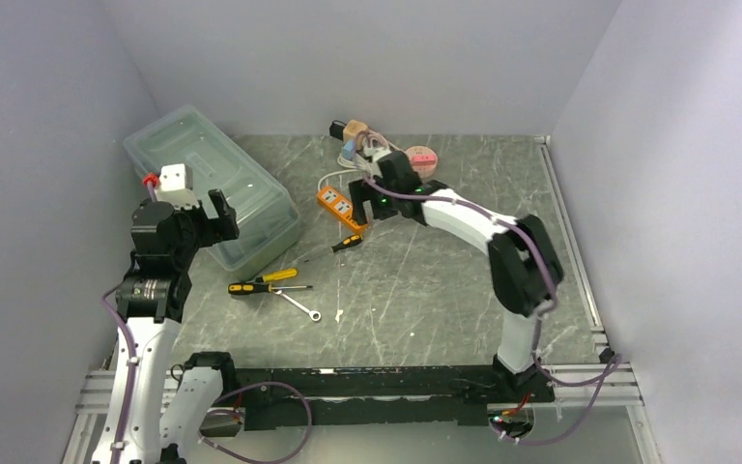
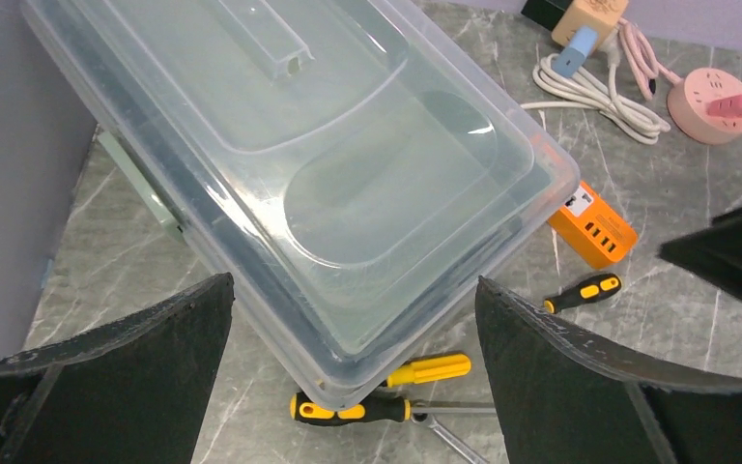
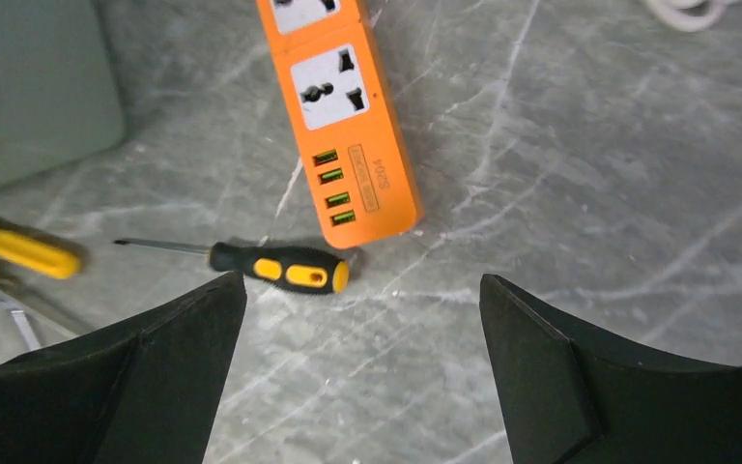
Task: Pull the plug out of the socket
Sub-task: Move the socket to the center of the board.
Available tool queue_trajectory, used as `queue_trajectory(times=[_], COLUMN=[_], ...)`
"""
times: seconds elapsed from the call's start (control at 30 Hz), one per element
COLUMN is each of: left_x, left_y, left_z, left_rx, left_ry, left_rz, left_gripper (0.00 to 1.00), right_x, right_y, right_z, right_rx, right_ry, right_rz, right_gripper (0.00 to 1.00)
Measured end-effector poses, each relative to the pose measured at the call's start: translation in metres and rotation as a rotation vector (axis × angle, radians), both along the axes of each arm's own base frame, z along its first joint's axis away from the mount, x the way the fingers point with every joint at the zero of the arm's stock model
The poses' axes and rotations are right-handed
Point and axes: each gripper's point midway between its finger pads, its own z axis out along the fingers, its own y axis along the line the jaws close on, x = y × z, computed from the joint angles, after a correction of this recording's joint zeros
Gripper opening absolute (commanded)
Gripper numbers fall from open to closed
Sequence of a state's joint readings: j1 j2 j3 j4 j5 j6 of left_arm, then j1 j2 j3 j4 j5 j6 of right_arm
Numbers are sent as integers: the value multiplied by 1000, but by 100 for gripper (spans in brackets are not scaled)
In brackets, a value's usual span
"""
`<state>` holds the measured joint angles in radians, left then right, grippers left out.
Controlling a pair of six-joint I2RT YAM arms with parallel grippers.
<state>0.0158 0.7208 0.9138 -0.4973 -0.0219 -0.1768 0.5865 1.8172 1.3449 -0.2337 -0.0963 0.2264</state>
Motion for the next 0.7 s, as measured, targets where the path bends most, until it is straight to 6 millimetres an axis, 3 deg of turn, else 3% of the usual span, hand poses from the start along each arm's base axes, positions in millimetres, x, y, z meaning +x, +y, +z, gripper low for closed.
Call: queue_trajectory(times=[0.17,0.3,0.47,0.7], left_x=[2,2,2,3], left_y=[-7,-10,-13,-17], left_z=[-5,-6,-8,-9], left_rx=[-11,-12,-15,-22], left_ry=[17,20,24,28], left_rz=[-36,-54,-72,-94], left_gripper=[99,99,99,99], right_x=[0,1,8,27], right_y=[27,42,51,52], right_z=[-57,-84,-87,-75], right_rx=[-174,-274,-323,-356], right_ry=[63,82,52,-7], right_rz=[121,175,200,209], right_gripper=[91,91,89,87])
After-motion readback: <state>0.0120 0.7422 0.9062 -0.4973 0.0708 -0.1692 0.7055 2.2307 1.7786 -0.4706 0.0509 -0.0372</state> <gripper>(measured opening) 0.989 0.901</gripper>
